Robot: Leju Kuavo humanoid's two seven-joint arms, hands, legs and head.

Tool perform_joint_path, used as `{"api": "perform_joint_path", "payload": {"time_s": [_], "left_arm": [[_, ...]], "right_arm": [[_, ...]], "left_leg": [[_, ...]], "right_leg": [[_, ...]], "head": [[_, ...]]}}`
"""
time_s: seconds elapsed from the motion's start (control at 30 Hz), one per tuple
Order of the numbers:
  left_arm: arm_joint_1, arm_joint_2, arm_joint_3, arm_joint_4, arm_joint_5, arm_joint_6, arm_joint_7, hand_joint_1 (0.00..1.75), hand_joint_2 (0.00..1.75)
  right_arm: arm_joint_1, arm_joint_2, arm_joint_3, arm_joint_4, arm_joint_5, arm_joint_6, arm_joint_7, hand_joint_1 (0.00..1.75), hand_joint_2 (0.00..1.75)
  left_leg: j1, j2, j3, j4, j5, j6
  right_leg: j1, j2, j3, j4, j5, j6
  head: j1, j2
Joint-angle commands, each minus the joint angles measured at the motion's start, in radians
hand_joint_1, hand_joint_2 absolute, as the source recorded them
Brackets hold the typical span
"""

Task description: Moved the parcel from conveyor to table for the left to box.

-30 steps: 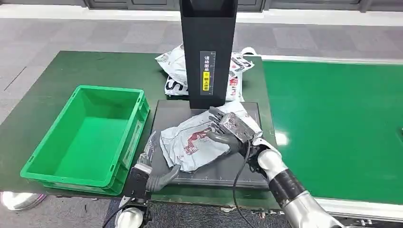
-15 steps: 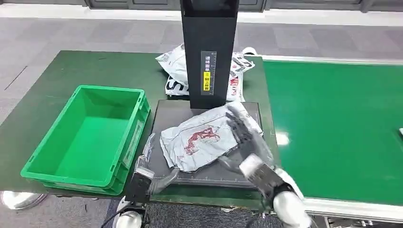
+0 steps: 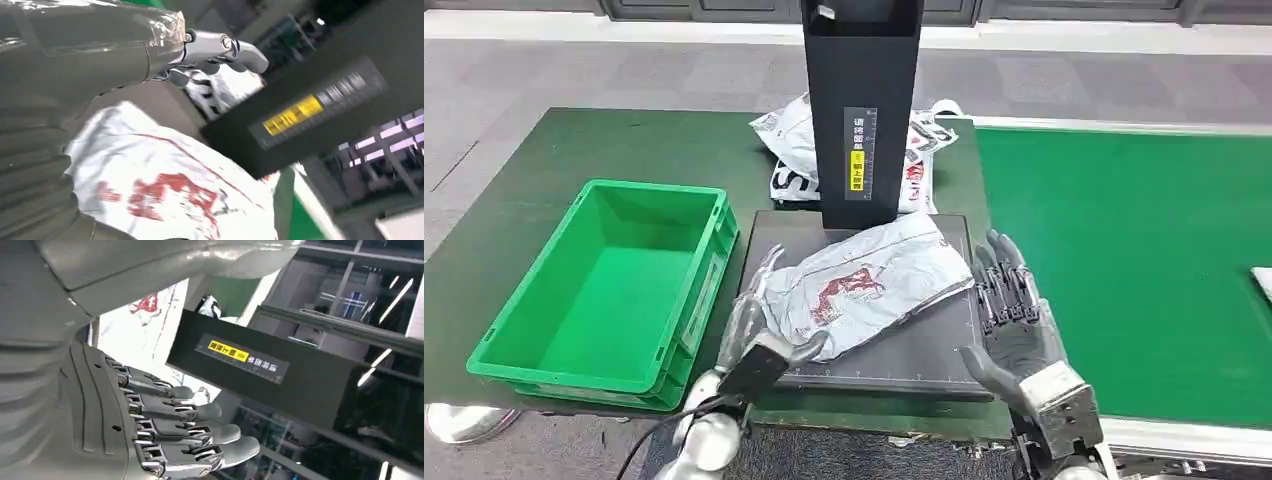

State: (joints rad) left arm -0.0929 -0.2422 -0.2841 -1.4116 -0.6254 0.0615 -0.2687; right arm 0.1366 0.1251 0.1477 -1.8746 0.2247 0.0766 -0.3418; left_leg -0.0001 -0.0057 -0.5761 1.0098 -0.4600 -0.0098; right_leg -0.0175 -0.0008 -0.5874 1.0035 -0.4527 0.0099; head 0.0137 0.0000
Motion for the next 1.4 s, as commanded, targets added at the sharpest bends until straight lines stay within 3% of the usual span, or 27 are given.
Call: {"api": "perform_joint_path", "payload": {"time_s": [0.03, 0.17, 0.37, 0.9, 0.93, 0.97, 1.4], "left_arm": [[-0.34, -0.03, -0.157, 0.41, -0.164, -0.096, 0.104, 0.0, 1.75], [-0.499, -0.052, -0.148, 0.696, -0.182, -0.11, 0.113, 0.0, 1.75], [-0.615, -0.064, -0.14, 0.946, -0.194, -0.132, 0.149, 0.0, 1.75], [-0.654, -0.063, -0.175, 1.044, -0.251, -0.147, 0.192, 0.0, 1.75], [-0.655, -0.063, -0.174, 1.048, -0.252, -0.147, 0.194, 0.56, 1.75], [-0.656, -0.061, -0.178, 1.054, -0.259, -0.148, 0.199, 1.75, 1.75], [-0.652, -0.067, -0.181, 1.06, -0.274, -0.149, 0.2, 1.75, 1.75]], "right_arm": [[-0.048, 0.07, -0.11, 0.108, 0.005, 0.065, 0.02, 0.0, 1.75], [-0.066, 0.078, -0.084, 0.142, 0.01, 0.08, 0.025, 0.0, 1.75], [-0.082, 0.084, -0.069, 0.141, 0.003, 0.101, 0.032, 0.0, 1.75], [-0.045, 0.076, -0.072, 0.084, -0.005, 0.098, 0.048, 0.0, 1.75], [-0.04, 0.073, -0.07, 0.08, -0.006, 0.097, 0.047, 0.0, 1.75], [-0.035, 0.071, -0.07, 0.076, -0.008, 0.096, 0.045, 0.0, 1.75], [-0.019, 0.069, -0.072, 0.061, -0.017, 0.089, 0.04, 0.0, 1.75]], "left_leg": [[0.0, -0.004, 0.0, -0.001, 0.002, 0.0], [0.002, -0.004, 0.001, -0.002, 0.004, 0.0], [0.002, -0.001, 0.002, -0.001, 0.004, 0.0], [0.001, 0.0, -0.001, 0.0, 0.003, 0.0], [0.001, 0.0, -0.001, 0.0, 0.002, 0.0], [0.001, 0.0, -0.001, 0.0, 0.003, 0.0], [0.001, 0.0, 0.0, 0.0, 0.002, 0.0]], "right_leg": [[0.0, -0.005, 0.002, -0.001, 0.001, 0.0], [0.002, -0.004, 0.004, -0.004, 0.003, -0.001], [0.002, -0.001, 0.003, -0.003, 0.004, -0.001], [0.002, 0.0, 0.0, -0.001, 0.003, -0.001], [0.001, 0.0, 0.0, 0.0, 0.003, -0.001], [0.002, 0.0, 0.001, -0.001, 0.003, -0.001], [0.001, 0.001, 0.001, -0.001, 0.003, -0.001]], "head": [[0.0, 0.0], [0.0, 0.0], [0.0, 0.0], [0.0, 0.0], [0.0, 0.0], [0.0, 0.0], [0.0, 0.0]]}}
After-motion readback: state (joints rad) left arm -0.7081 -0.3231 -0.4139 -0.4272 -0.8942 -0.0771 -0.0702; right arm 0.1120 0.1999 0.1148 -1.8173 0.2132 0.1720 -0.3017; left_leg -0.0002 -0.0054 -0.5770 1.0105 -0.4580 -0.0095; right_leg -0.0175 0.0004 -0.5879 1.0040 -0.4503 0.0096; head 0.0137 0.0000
